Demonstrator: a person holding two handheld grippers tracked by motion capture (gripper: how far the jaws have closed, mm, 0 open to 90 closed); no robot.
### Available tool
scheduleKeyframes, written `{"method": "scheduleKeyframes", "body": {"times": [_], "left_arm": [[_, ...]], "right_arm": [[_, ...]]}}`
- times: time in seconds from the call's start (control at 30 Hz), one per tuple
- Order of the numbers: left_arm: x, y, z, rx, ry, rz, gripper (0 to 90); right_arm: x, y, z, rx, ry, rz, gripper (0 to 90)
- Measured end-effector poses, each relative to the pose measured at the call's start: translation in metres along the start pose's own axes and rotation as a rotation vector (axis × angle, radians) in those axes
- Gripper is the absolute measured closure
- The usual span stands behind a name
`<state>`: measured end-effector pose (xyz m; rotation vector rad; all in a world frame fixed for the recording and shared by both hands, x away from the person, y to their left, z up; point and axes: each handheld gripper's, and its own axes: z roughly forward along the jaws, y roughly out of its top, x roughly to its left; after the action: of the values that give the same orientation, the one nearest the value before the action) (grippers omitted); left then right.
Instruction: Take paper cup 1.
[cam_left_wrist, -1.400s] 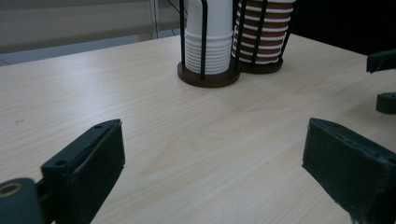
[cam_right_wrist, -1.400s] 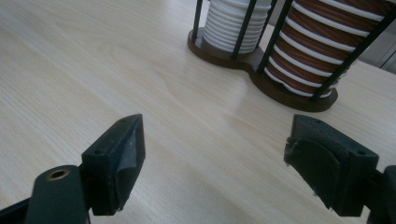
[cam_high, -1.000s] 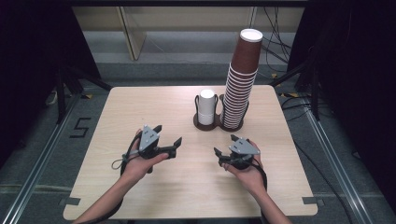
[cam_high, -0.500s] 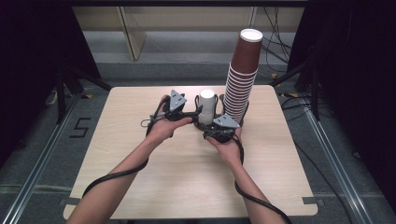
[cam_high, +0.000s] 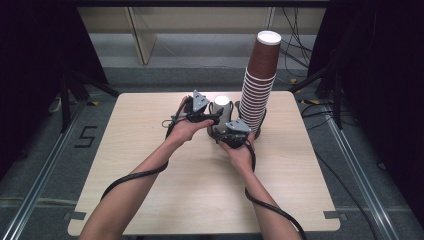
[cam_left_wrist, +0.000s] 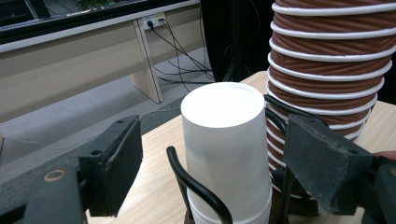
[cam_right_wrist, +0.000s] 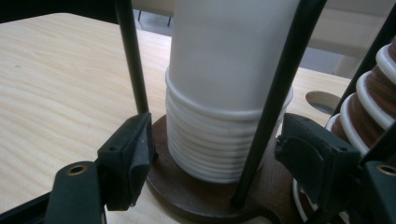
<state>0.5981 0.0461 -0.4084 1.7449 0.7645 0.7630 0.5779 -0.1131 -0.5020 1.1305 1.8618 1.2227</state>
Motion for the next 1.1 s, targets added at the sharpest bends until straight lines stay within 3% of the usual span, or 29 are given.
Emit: {"method": "scheduleKeyframes", "body": {"times": [0.2, 0.27, 0.3, 0.5, 0.53, 0.6, 0.63, 0.7, 0.9, 0.93, 0.97, 1.0, 1.1], "left_arm": [[-0.001, 0.001, 0.008, -0.004, 0.0, -0.01, 19.3], [-0.002, 0.001, 0.01, -0.002, 0.001, -0.006, 19.3], [-0.002, 0.0, 0.011, -0.001, -0.001, -0.007, 19.2], [-0.002, -0.002, 0.013, 0.004, 0.001, -0.009, 19.0], [-0.002, -0.002, 0.013, 0.003, 0.001, -0.011, 19.0], [-0.002, -0.002, 0.013, 0.002, 0.001, -0.013, 19.0], [-0.002, -0.002, 0.014, 0.002, 0.0, -0.014, 19.0], [-0.002, -0.002, 0.014, 0.004, -0.003, -0.014, 19.1], [0.0, -0.001, 0.016, -0.001, -0.009, -0.023, 19.1], [0.0, -0.001, 0.016, -0.002, -0.009, -0.022, 19.1], [0.0, -0.001, 0.017, -0.003, -0.011, -0.021, 19.1], [0.0, -0.001, 0.017, -0.002, -0.013, -0.018, 19.1], [0.001, 0.0, 0.019, -0.004, -0.018, -0.013, 19.3]], "right_arm": [[0.003, -0.001, 0.007, 0.006, -0.001, 0.024, 25.7], [0.003, 0.0, 0.009, -0.009, -0.003, 0.001, 25.4], [0.005, -0.001, 0.008, 0.001, -0.024, 0.031, 25.0], [0.006, 0.0, 0.011, -0.004, -0.061, 0.002, 26.6], [0.007, 0.001, 0.011, 0.014, -0.054, 0.016, 27.2], [0.007, 0.001, 0.012, 0.001, -0.081, 0.0, 27.5], [0.009, 0.002, 0.011, 0.025, -0.071, 0.026, 27.6], [0.007, 0.002, 0.013, 0.007, -0.088, -0.009, 27.8], [0.009, 0.002, 0.013, 0.006, -0.093, 0.036, 31.9], [0.007, 0.002, 0.013, 0.003, -0.095, 0.002, 31.9], [0.009, 0.002, 0.013, 0.006, -0.093, 0.035, 32.0], [0.007, 0.002, 0.013, 0.006, -0.093, 0.002, 32.2], [0.007, 0.002, 0.013, 0.005, -0.092, 0.004, 32.5]]}}
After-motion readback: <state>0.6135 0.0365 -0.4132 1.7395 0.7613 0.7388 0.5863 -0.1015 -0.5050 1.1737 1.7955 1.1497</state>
